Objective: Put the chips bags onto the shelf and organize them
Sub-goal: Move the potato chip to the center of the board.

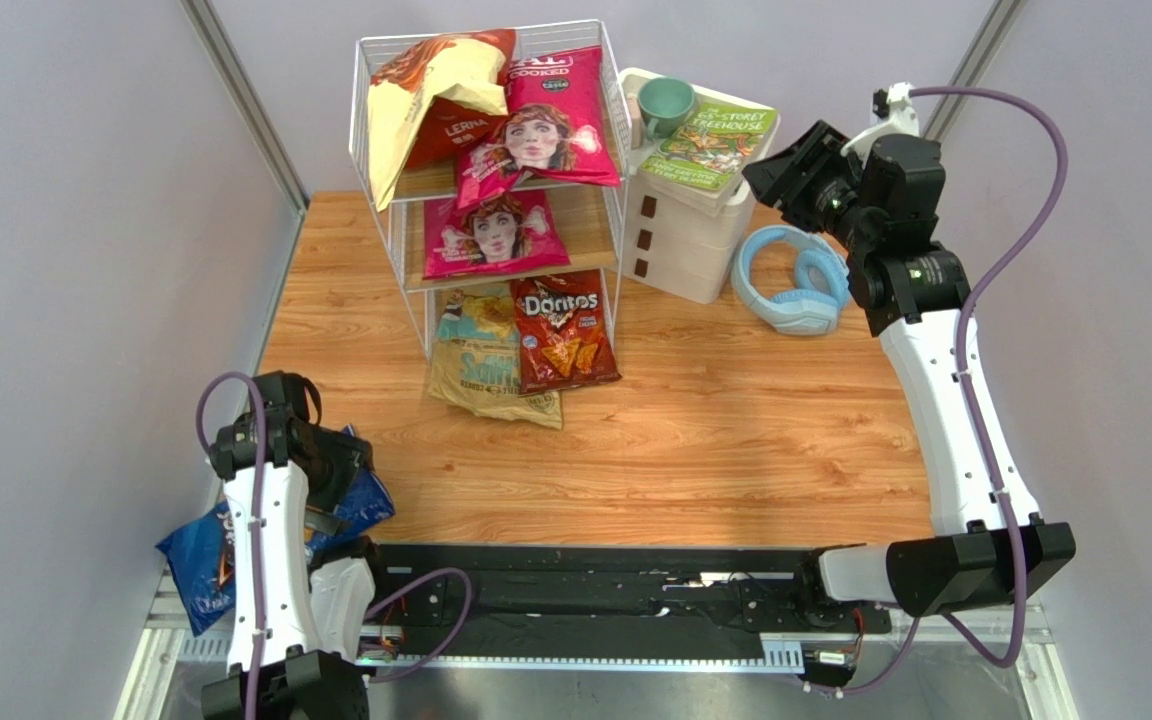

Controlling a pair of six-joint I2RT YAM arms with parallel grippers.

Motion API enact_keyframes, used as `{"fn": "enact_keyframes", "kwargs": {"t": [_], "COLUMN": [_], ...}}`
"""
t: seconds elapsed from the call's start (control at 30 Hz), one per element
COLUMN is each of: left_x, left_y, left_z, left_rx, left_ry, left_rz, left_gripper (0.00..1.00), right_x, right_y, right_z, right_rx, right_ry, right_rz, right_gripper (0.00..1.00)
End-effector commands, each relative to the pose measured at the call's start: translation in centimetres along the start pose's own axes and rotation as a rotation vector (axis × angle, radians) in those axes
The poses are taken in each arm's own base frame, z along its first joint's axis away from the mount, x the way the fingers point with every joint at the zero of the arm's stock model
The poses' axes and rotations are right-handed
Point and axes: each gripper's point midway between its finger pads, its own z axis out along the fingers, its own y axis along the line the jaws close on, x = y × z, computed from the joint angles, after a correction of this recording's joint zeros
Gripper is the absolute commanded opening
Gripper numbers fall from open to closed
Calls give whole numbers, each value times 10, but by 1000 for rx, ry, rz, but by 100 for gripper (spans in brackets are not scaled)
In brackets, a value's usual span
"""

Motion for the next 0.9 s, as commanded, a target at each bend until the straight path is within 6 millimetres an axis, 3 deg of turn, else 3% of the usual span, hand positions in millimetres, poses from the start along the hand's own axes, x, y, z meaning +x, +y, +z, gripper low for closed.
{"fn": "enact_keyframes", "kwargs": {"t": [0.0,0.3,0.4,0.57,0.7,0.87], "left_x": [-15,-65,-70,-48,-15,-5], "left_y": [-6,-36,-31,-24,-17,-24], "left_z": [-5,-1,5,22,44,55], "left_rx": [-59,-157,-262,-248,-236,-238], "left_ry": [-19,-108,-67,7,155,200], "left_rz": [13,87,150,146,141,209], "left_gripper": [81,80,81,80,77,75], "right_x": [-5,-8,-9,-11,-9,-3], "right_y": [12,7,3,-5,-1,-6], "right_z": [-19,-19,-18,-19,-20,-18], "right_rx": [-38,-21,-17,-16,-42,-37], "right_ry": [-24,-30,-26,-28,-16,5], "right_rz": [-4,-6,14,52,64,82], "right_gripper": [54,54,54,53,53,53]}}
